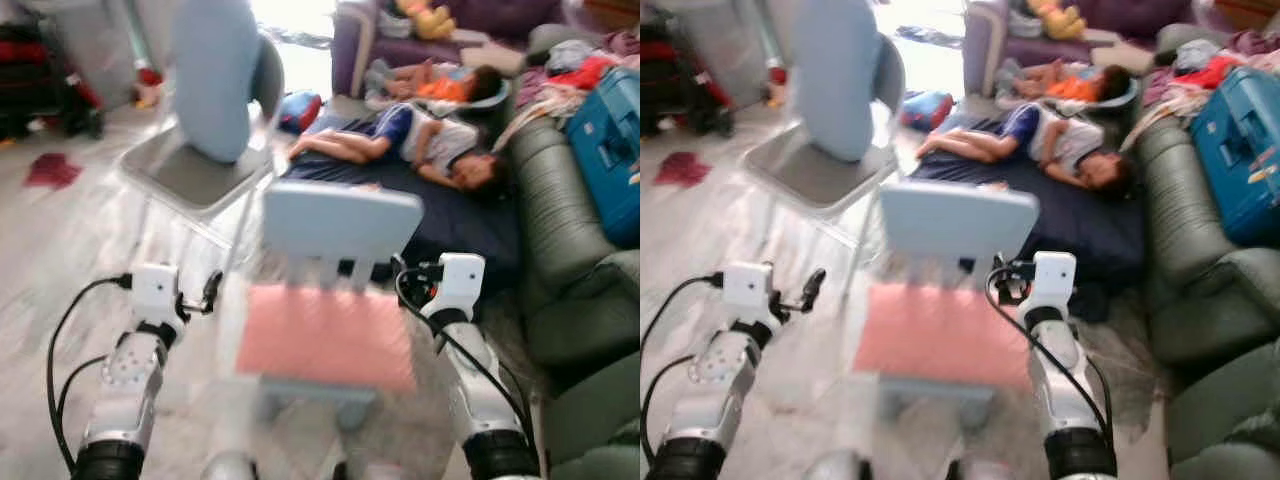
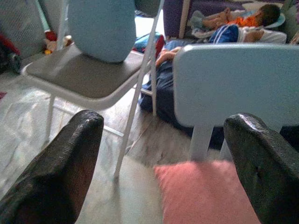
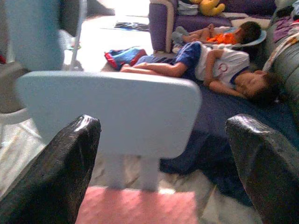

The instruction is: Move the pillow to the sofa

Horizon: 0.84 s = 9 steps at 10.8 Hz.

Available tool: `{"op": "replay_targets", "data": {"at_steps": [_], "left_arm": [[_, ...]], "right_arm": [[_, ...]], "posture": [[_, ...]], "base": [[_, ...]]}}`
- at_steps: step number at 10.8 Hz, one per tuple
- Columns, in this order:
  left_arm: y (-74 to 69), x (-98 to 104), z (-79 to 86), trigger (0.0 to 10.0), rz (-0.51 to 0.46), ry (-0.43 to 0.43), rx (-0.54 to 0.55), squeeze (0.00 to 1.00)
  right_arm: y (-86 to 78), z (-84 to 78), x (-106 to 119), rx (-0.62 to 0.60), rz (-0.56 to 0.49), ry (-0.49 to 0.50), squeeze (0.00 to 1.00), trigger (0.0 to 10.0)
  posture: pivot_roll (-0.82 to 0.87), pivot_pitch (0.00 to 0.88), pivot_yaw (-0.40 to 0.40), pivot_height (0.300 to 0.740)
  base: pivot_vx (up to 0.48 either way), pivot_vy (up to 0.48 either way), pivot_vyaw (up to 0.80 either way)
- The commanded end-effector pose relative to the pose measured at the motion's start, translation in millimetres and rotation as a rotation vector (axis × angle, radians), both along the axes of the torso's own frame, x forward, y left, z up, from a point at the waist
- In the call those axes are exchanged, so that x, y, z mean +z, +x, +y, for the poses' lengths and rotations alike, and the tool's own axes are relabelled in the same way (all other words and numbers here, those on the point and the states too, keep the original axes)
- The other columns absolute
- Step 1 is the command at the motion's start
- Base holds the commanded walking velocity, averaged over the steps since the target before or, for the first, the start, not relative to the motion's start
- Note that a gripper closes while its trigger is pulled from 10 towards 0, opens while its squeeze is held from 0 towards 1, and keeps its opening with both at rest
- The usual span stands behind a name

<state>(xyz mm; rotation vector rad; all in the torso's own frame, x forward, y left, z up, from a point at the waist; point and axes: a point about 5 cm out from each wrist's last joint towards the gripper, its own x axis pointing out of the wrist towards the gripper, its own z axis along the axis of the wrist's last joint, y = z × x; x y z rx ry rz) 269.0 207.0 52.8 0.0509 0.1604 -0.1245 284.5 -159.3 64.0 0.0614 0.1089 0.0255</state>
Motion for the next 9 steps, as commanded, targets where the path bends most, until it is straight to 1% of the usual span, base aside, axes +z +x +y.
{"op": "replay_targets", "data": {"at_steps": [1, 4, 5, 8, 9], "left_arm": [[-2.3, -5.6, -5.5, 10.0, 0.023, -0.013, -0.004, 0.0], [-2.5, -8.1, -4.4, 10.0, 0.034, 0.0, 0.005, 0.0], [-2.3, -7.8, -4.2, 10.0, 0.032, -0.001, 0.009, 0.0], [-0.3, -6.2, -1.0, 10.0, 0.028, 0.005, 0.017, 0.0], [0.1, -5.6, 1.8, 10.0, 0.025, 0.012, 0.027, 0.0]], "right_arm": [[-2.4, -13.0, -2.5, -0.037, 0.017, -0.015, 0.0, 10.0], [-2.5, -14.1, -4.2, -0.036, 0.026, -0.025, 0.0, 10.0], [-2.5, -13.7, -5.0, -0.037, 0.034, -0.025, 0.0, 10.0], [-1.1, -13.8, -5.4, -0.04, 0.037, -0.025, 0.0, 10.0], [-1.1, -13.7, -5.2, -0.039, 0.035, -0.025, 0.0, 10.0]], "posture": [[0.04, 0.071, -0.083, 0.74], [0.04, 0.073, -0.088, 0.74], [0.04, 0.071, -0.089, 0.74], [0.05, 0.072, -0.089, 0.74], [0.05, 0.073, -0.089, 0.74]], "base": [[0.0, 0.0, 0.0], [0.0, 0.0, 0.0], [0.0, 0.0, -0.51], [0.0, 0.0, -0.8], [0.0, 0.0, 0.0]]}}
